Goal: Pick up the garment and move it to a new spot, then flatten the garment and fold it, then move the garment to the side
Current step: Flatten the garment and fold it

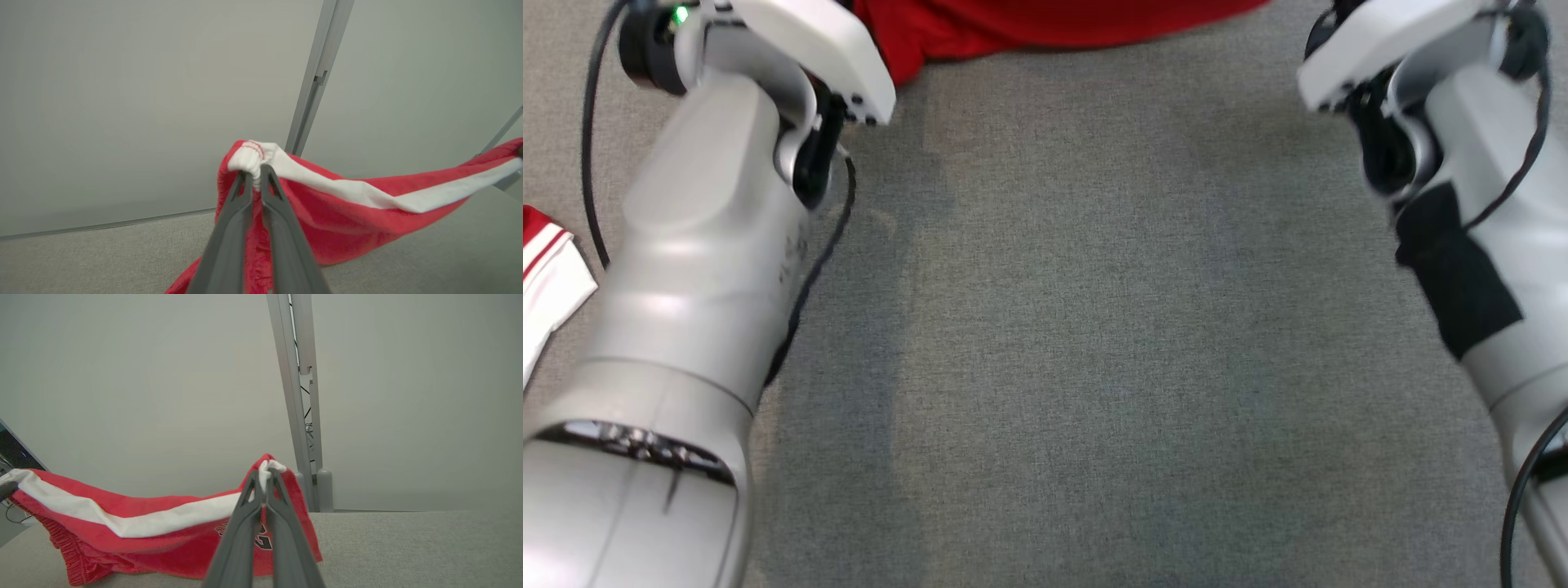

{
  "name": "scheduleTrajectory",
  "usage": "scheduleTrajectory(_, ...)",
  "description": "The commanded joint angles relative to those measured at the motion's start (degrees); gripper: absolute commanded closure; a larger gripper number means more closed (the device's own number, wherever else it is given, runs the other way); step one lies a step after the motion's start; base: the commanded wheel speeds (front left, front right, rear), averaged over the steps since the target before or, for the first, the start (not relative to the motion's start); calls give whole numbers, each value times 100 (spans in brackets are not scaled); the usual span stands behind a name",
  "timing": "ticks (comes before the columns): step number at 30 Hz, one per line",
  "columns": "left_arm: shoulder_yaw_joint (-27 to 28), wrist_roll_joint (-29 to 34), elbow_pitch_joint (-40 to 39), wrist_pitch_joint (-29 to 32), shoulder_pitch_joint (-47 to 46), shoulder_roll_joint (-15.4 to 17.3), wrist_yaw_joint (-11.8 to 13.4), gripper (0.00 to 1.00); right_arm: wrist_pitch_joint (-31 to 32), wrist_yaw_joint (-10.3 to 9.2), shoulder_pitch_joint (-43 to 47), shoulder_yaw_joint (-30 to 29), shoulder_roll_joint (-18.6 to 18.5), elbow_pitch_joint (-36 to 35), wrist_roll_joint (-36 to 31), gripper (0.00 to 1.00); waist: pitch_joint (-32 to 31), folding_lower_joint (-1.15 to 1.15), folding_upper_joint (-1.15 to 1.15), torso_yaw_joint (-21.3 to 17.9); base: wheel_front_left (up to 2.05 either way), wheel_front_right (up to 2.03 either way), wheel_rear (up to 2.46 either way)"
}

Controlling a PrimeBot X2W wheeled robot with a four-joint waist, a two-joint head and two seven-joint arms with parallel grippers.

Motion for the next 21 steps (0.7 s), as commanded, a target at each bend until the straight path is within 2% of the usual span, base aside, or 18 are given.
scheduleTrajectory(1, -60, -132, -5, -56, 215, 21, -33, 100, -66, 3, 273, 57, -34, -81, 162, 100, -9, 0, 0, 3, 0, 0, 0)
scheduleTrajectory(5, -254, -348, -178, -140, 865, 24, 12, 100, -102, 3, 1079, 317, -254, -552, 413, 100, -115, 0, 0, 61, 0, 0, 0)
scheduleTrajectory(9, -169, -287, -850, -151, 1733, 19, 196, 100, -104, 3, 2169, 109, -583, -1429, 481, 100, -223, 0, 0, 145, 0, 0, 0)
scheduleTrajectory(14, 134, 95, -1946, -148, 3018, 21, 301, 100, -106, 3, 3614, -525, -706, -2558, 320, 100, -402, 0, 0, 192, 0, 0, 0)
scheduleTrajectory(21, 653, 483, -3513, -150, 4844, 86, 412, 100, -107, 3, 5589, -1397, -523, -4080, -16, 100, -764, 0, 0, 184, 0, 0, 0)
